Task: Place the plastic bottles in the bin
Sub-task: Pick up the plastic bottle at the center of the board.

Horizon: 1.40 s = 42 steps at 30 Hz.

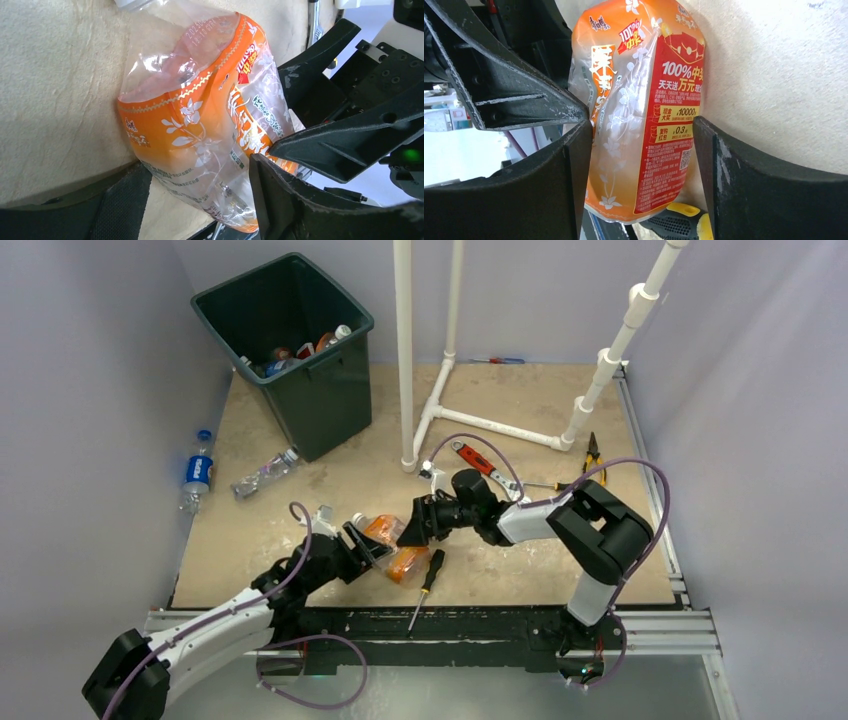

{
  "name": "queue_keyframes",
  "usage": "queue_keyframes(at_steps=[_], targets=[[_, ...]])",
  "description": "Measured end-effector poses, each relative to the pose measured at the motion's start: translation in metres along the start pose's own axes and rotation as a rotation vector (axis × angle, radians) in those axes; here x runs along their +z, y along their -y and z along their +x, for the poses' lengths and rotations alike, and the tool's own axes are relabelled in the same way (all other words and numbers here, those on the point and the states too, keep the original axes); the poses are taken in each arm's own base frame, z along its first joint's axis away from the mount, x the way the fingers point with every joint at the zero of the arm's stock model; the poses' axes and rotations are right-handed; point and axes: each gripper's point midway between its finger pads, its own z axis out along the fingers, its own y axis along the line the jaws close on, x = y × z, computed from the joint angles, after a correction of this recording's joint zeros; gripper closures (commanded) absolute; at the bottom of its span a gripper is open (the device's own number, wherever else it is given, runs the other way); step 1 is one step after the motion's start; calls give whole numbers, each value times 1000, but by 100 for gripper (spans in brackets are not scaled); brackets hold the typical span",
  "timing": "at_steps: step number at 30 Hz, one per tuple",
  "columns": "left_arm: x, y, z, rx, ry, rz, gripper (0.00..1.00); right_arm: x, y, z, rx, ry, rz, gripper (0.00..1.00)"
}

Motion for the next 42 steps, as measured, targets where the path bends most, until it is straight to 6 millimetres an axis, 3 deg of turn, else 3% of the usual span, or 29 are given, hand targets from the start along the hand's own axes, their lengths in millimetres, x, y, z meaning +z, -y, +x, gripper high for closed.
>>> queue_keyframes(at_steps=[6, 13, 15, 18, 21, 25, 28, 31, 35, 38, 42], targets=[[-1, 4, -14, 17, 77, 24, 35, 2, -5, -3, 28, 23, -62, 38], [-9, 14, -40, 48, 223, 80, 38, -1, -28, 4, 45, -4, -185, 41], [-9, 15, -44, 65, 243, 86, 43, -2, -33, 3, 40, -3, -208, 41], [-9, 17, -45, 92, 247, 92, 59, -3, -39, 0, 34, 4, -232, 40], [-9, 23, -44, 117, 243, 115, 74, -4, -42, -1, 31, 5, -246, 33], [-11, 31, -42, 167, 227, 149, 81, -8, -48, -6, 9, 18, -249, 15], [-18, 43, -43, 210, 230, 189, 84, -23, -62, -20, -60, 59, -229, 6], [-32, 70, -51, 261, 261, 266, 88, -49, -92, -53, -184, 157, -211, 3], [-67, 124, -66, 348, 330, 426, 89, -88, -133, -88, -337, 299, -215, 1], [-94, 164, -69, 425, 360, 566, 91, -110, -151, -97, -406, 369, -228, 1], [-120, 205, -63, 529, 344, 717, 94, -122, -159, -93, -427, 409, -256, 1]])
